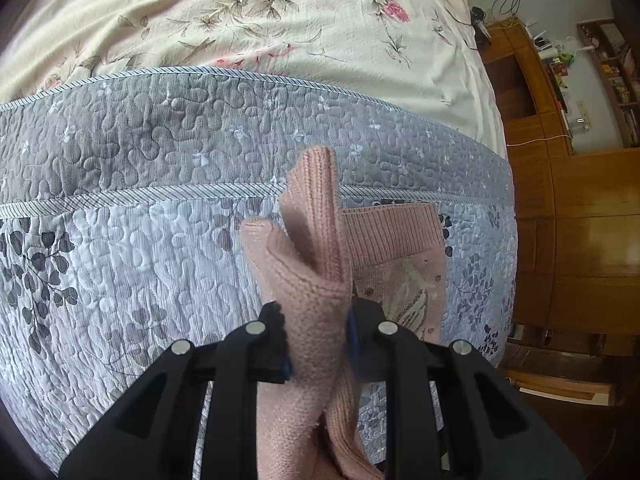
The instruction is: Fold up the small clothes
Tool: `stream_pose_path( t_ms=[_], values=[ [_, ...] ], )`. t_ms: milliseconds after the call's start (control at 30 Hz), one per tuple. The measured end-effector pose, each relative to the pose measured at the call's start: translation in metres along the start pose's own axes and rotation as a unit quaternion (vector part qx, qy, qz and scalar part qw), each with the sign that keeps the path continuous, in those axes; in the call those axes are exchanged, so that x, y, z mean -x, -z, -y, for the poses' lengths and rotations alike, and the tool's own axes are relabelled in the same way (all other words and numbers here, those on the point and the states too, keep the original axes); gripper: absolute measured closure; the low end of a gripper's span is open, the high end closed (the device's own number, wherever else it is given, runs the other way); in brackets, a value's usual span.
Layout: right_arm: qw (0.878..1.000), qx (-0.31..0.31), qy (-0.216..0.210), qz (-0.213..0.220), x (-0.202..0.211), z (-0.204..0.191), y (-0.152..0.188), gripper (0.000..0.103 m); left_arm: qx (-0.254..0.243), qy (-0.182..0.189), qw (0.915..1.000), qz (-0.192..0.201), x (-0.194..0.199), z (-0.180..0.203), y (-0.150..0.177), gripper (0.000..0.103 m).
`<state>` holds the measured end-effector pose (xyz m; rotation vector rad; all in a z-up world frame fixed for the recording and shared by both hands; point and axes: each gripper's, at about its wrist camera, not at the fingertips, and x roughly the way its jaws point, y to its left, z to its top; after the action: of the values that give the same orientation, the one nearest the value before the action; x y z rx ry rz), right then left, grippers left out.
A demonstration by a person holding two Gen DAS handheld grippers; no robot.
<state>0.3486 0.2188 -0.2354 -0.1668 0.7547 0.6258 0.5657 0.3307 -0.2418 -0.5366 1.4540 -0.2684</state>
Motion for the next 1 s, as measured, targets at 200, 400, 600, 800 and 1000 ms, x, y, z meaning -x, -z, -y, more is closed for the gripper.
stream_pose_path(
  t_ms=[200,400,600,800,1000],
  values=[
    [0.999,-0.033,-0.008,0.008,0.014,0.022,0.002,0.092,-0.004,-0.019,0.9998,0.005,-0.002,0.027,0.001,0.084],
    [0.998,-0.064,-0.011,0.013,0.026,0.045,0.007,0.092,-0.006,-0.033,0.9994,0.007,-0.010,0.055,0.003,0.084],
    [0.997,-0.080,-0.007,0.019,0.036,0.065,0.013,0.092,-0.012,-0.044,0.9989,0.009,-0.017,0.080,0.004,0.084],
    [0.995,-0.098,-0.008,0.023,0.043,0.084,0.019,0.092,-0.013,-0.054,0.9983,0.013,-0.026,0.098,0.004,0.084],
    [0.993,-0.115,-0.007,0.024,0.048,0.101,0.027,0.092,-0.017,-0.062,0.9979,0.012,-0.040,0.117,0.004,0.084]
  ],
)
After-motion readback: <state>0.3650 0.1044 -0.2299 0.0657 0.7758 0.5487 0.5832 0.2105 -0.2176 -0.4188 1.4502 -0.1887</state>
